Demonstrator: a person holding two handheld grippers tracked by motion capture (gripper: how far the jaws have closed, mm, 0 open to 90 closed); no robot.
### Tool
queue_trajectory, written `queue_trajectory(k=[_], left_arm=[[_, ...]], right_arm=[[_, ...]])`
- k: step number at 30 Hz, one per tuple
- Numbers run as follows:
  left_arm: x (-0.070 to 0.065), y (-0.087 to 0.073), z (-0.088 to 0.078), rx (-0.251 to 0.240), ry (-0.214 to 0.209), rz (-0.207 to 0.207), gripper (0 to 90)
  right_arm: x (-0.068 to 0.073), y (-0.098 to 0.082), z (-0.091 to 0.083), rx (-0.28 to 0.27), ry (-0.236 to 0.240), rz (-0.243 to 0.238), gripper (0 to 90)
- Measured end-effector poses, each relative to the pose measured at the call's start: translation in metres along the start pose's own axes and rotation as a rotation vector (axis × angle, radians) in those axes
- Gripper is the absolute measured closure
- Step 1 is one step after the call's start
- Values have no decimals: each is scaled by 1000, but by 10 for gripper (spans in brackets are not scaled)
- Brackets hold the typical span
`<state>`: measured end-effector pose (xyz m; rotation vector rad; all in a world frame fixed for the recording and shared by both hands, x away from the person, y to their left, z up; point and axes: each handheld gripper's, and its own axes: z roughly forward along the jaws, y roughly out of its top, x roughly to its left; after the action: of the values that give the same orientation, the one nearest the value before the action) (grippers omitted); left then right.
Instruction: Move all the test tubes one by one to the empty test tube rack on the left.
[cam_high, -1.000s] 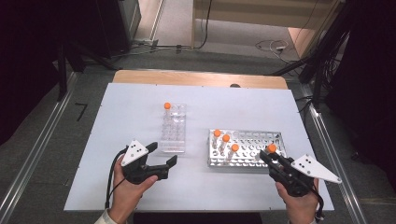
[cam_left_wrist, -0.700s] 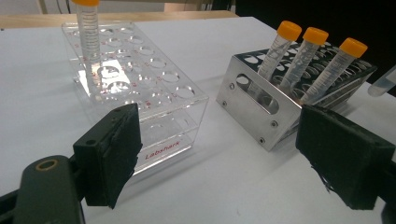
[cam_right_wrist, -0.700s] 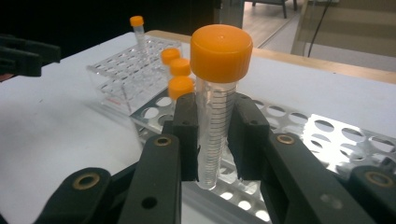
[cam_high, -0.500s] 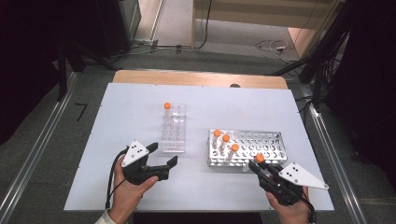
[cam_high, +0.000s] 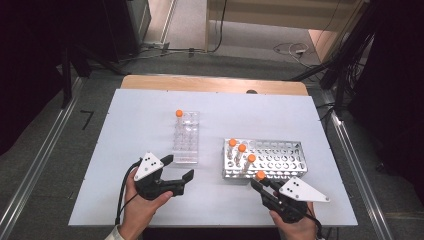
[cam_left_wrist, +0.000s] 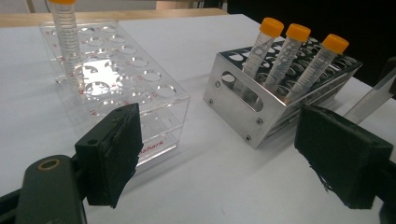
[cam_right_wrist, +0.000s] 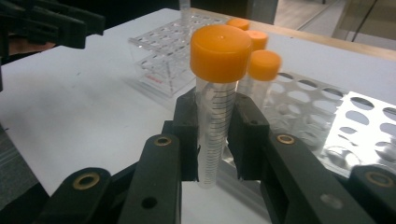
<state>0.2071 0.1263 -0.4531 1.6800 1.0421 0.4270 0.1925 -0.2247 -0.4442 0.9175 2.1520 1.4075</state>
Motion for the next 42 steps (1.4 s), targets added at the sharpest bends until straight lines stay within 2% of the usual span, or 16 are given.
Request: queue_trajectory(k=[4,12,27,34,40,42], left_arm=[[-3,0,1,2,-5,6,156],[-14,2,5,-3,-43,19,165],[-37,5,14,-7,-98,72,182],[-47,7,15,-27,-121,112,225],[-53,8,17,-25,-154,133,279],[-55,8,17,-23,-154,142,301]], right_arm=[[8,0,8,12,22,-15,721],[18,-1,25,38,59,-21,721],[38,2,52,64,113,-56,722],[45,6,64,69,134,-62,722],[49,11,70,64,147,-67,722],[51,11,72,66,154,-69,722]])
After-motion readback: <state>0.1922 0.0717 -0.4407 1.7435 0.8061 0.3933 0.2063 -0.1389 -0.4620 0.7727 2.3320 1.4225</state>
